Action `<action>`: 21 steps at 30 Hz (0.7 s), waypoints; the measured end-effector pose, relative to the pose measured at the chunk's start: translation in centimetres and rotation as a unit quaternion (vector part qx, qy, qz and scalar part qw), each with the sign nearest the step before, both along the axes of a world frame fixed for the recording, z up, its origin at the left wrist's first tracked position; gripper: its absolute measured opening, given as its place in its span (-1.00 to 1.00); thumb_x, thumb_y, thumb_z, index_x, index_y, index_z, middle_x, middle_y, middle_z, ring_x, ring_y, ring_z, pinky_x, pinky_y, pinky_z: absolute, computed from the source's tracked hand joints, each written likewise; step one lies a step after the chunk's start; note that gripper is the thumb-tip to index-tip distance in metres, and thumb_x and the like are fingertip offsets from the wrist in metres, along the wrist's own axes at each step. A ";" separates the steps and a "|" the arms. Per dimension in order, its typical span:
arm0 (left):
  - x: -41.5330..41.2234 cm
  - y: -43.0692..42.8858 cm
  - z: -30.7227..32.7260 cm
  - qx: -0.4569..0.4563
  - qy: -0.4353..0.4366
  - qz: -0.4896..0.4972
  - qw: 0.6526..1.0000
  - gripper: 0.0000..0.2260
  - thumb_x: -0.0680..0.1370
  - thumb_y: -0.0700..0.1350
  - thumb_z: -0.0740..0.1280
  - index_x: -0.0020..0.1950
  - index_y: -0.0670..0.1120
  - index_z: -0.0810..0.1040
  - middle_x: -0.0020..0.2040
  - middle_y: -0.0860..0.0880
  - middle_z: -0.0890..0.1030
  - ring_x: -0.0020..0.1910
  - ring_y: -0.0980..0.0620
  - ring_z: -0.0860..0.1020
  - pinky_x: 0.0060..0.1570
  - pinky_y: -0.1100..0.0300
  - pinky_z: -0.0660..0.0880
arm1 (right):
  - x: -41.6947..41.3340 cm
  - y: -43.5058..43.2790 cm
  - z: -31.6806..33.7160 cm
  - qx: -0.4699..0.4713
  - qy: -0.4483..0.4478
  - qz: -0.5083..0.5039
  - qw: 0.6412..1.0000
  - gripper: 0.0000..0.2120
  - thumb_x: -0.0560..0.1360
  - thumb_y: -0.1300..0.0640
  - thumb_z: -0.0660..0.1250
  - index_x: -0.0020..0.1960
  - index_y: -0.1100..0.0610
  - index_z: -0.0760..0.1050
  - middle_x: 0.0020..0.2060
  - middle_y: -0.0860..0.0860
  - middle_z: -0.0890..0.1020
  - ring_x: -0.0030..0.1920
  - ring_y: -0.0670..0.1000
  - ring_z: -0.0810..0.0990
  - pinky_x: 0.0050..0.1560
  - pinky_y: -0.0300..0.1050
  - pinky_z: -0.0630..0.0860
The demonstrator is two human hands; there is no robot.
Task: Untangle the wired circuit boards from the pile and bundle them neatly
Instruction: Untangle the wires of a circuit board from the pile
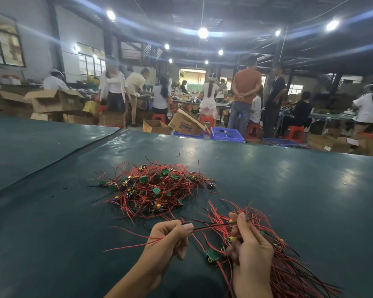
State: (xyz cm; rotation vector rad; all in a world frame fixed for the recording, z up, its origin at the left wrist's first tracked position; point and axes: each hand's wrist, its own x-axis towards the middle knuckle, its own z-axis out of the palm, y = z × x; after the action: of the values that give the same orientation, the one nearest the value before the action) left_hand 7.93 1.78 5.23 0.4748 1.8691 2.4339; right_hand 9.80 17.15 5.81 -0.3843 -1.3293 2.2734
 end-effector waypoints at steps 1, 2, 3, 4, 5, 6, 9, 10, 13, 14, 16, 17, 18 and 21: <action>0.0 -0.1 0.0 0.012 -0.006 -0.001 1.000 -0.65 0.28 0.00 0.45 -0.46 -0.21 0.40 -0.55 -0.12 0.38 -0.61 0.04 0.34 -0.52 0.28 0.29 | 0.1 -0.4 -0.2 0.017 0.001 -0.001 1.000 -0.76 0.39 -0.03 0.40 -0.29 0.11 0.70 -0.50 -0.07 0.52 -0.62 -0.16 0.23 -0.64 -0.32 0.19; -0.1 -0.1 -0.1 0.020 -0.012 -0.001 1.000 -0.67 0.31 -0.03 0.44 -0.46 -0.20 0.41 -0.54 -0.13 0.38 -0.60 0.03 0.34 -0.52 0.27 0.29 | 0.2 -0.8 -0.5 0.041 -0.001 0.003 0.999 -0.74 0.38 -0.08 0.39 -0.30 0.09 0.69 -0.53 -0.07 0.49 -0.62 -0.15 0.23 -0.60 -0.31 0.19; -0.1 -0.1 -0.1 0.021 -0.019 0.001 1.000 -0.68 0.34 -0.04 0.44 -0.46 -0.18 0.41 -0.54 -0.13 0.38 -0.59 0.03 0.34 -0.52 0.26 0.29 | 0.4 -1.3 -0.7 0.071 -0.003 0.012 0.997 -0.72 0.36 -0.11 0.39 -0.30 0.09 0.69 -0.56 -0.07 0.43 -0.60 -0.14 0.23 -0.57 -0.30 0.18; -0.2 -0.1 -0.2 0.018 -0.024 0.002 1.000 -0.67 0.36 -0.04 0.46 -0.46 -0.17 0.42 -0.53 -0.13 0.38 -0.59 0.03 0.34 -0.51 0.25 0.29 | 0.6 -1.9 -0.9 0.111 0.002 0.028 0.993 -0.69 0.36 -0.14 0.38 -0.31 0.10 0.68 -0.59 -0.07 0.37 -0.59 -0.13 0.22 -0.55 -0.28 0.18; -0.2 0.0 -0.2 0.011 -0.029 0.002 1.000 -0.65 0.37 -0.03 0.50 -0.45 -0.16 0.42 -0.53 -0.13 0.39 -0.58 0.04 0.35 -0.51 0.25 0.30 | 0.8 -2.5 -1.1 0.155 0.015 0.051 0.987 -0.66 0.35 -0.15 0.36 -0.31 0.12 0.67 -0.60 -0.08 0.33 -0.58 -0.13 0.21 -0.54 -0.29 0.19; -0.2 0.1 -0.3 0.000 -0.028 -0.002 1.000 -0.65 0.37 -0.02 0.50 -0.44 -0.16 0.42 -0.52 -0.12 0.40 -0.57 0.04 0.36 -0.50 0.25 0.31 | 0.9 -3.1 -1.2 0.192 0.030 0.077 0.978 -0.67 0.36 -0.14 0.35 -0.33 0.11 0.67 -0.61 -0.08 0.32 -0.56 -0.14 0.23 -0.52 -0.32 0.21; -0.1 0.2 -0.5 -0.025 -0.019 -0.028 0.999 -0.67 0.35 0.00 0.41 -0.37 -0.23 0.42 -0.51 -0.10 0.43 -0.55 0.04 0.39 -0.48 0.26 0.33 | 1.0 -4.1 -1.5 0.238 0.034 0.118 0.964 -0.68 0.47 -0.03 0.31 -0.38 0.04 0.68 -0.57 -0.01 0.51 -0.50 -0.13 0.41 -0.43 -0.28 0.37; 0.0 0.3 -0.5 -0.032 -0.020 -0.035 0.999 -0.67 0.35 0.00 0.40 -0.33 -0.26 0.44 -0.50 -0.10 0.44 -0.55 0.05 0.40 -0.48 0.27 0.34 | 1.0 -4.1 -1.6 0.236 0.027 0.119 0.964 -0.68 0.52 0.03 0.30 -0.35 0.02 0.69 -0.52 0.01 0.59 -0.46 -0.11 0.49 -0.38 -0.25 0.44; 0.2 0.3 -0.3 -0.043 -0.019 -0.036 0.998 -0.68 0.36 -0.05 0.45 -0.28 -0.29 0.46 -0.50 -0.12 0.44 -0.56 0.05 0.39 -0.50 0.28 0.34 | 0.7 -3.4 -1.4 0.209 0.011 0.102 0.972 -0.71 0.55 0.12 0.30 -0.26 -0.02 0.72 -0.45 -0.06 0.65 -0.41 -0.14 0.58 -0.34 -0.30 0.51; 0.1 0.2 -0.2 -0.032 -0.020 -0.025 0.999 -0.67 0.37 -0.08 0.50 -0.31 -0.28 0.44 -0.50 -0.13 0.42 -0.57 0.05 0.37 -0.50 0.29 0.31 | 0.6 -2.8 -1.2 0.181 0.005 0.084 0.980 -0.73 0.54 0.10 0.31 -0.26 -0.01 0.72 -0.50 -0.10 0.59 -0.49 -0.17 0.49 -0.45 -0.32 0.43; -0.1 -0.2 -0.1 0.006 -0.019 0.005 1.000 -0.70 0.35 -0.12 0.44 -0.37 -0.25 0.38 -0.51 -0.12 0.36 -0.59 0.05 0.32 -0.50 0.26 0.25 | 0.1 -1.1 -0.9 0.093 -0.014 0.053 0.994 -0.75 0.53 0.07 0.31 -0.23 0.05 0.72 -0.54 -0.10 0.48 -0.59 -0.18 0.31 -0.61 -0.33 0.24; -0.2 -0.4 0.0 0.019 -0.018 0.014 1.000 -0.72 0.34 -0.12 0.39 -0.41 -0.23 0.36 -0.51 -0.12 0.35 -0.60 0.05 0.30 -0.48 0.23 0.23 | -0.2 -0.2 -0.8 0.057 -0.020 0.040 0.997 -0.75 0.53 0.06 0.32 -0.22 0.08 0.71 -0.52 -0.09 0.47 -0.61 -0.19 0.27 -0.64 -0.33 0.20; -0.3 -0.6 0.0 0.023 -0.017 0.017 0.999 -0.72 0.34 -0.13 0.39 -0.44 -0.22 0.35 -0.52 -0.12 0.34 -0.60 0.05 0.29 -0.47 0.22 0.23 | -0.4 0.4 -0.9 0.040 -0.022 0.031 0.998 -0.76 0.52 0.05 0.32 -0.21 0.09 0.71 -0.51 -0.08 0.46 -0.61 -0.19 0.26 -0.65 -0.33 0.19; -0.4 -0.7 -0.1 0.028 -0.031 0.014 0.999 -0.67 0.32 -0.16 0.47 -0.48 -0.20 0.36 -0.55 -0.12 0.35 -0.59 0.03 0.28 -0.45 0.20 0.23 | -0.3 0.5 -1.1 0.046 -0.002 0.034 0.998 -0.74 0.49 -0.01 0.32 -0.21 0.10 0.71 -0.50 -0.06 0.44 -0.60 -0.17 0.22 -0.64 -0.32 0.16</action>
State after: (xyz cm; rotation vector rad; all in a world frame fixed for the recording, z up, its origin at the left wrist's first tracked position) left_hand 7.57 1.11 5.14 0.3740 1.8012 2.4941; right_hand 9.51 17.62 4.68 -0.3155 -1.4642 2.2569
